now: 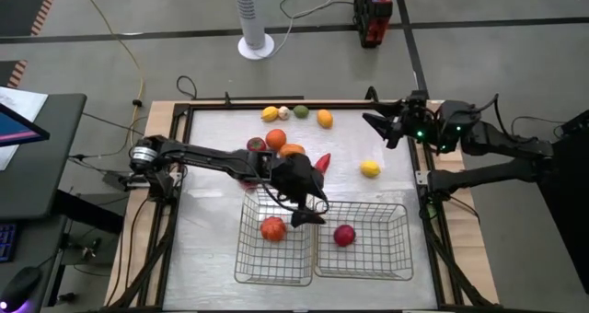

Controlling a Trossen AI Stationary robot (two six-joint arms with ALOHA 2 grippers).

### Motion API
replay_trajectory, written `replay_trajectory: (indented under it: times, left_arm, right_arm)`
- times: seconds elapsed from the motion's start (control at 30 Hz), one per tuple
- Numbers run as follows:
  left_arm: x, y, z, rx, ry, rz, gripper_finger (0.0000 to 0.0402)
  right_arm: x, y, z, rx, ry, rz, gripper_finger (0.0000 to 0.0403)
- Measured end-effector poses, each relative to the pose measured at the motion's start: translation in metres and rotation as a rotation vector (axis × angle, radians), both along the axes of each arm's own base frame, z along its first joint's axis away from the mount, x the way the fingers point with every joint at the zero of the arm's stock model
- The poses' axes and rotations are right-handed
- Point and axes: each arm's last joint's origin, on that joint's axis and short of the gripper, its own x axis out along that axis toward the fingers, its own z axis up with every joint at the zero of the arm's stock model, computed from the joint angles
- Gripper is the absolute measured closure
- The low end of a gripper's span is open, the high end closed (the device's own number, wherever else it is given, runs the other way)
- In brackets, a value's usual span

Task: Sort produce into baskets
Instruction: Put the bell pepper into the left wire basket

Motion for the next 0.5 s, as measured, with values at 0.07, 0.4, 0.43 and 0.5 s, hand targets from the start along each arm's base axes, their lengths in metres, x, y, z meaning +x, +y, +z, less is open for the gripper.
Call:
replay_trajectory:
  times: [0.07, 0.4, 0.43, 0.5]
  left_arm:
    - [-0.016, 0.007, 0.011, 0.055, 0.035, 0.009, 0.0010]
    - [-0.126, 0.043, 0.027, 0.303, 0.089, 0.243, 0.0059]
    - [-0.136, 0.048, 0.021, 0.304, 0.110, 0.273, 0.0064]
    - [-0.155, 0.055, 0.005, 0.295, 0.162, 0.309, 0.0071]
  right_arm:
    - [-0.002, 0.000, 0.001, -0.001, -0.005, 0.001, 0.0062]
    - [0.000, 0.000, -0.001, -0.003, 0.008, 0.009, 0.0062]
    - [0.002, 0.000, -0.001, -0.002, 0.013, 0.014, 0.0062]
    - [0.006, 0.000, -0.003, 0.000, 0.026, 0.023, 0.0062]
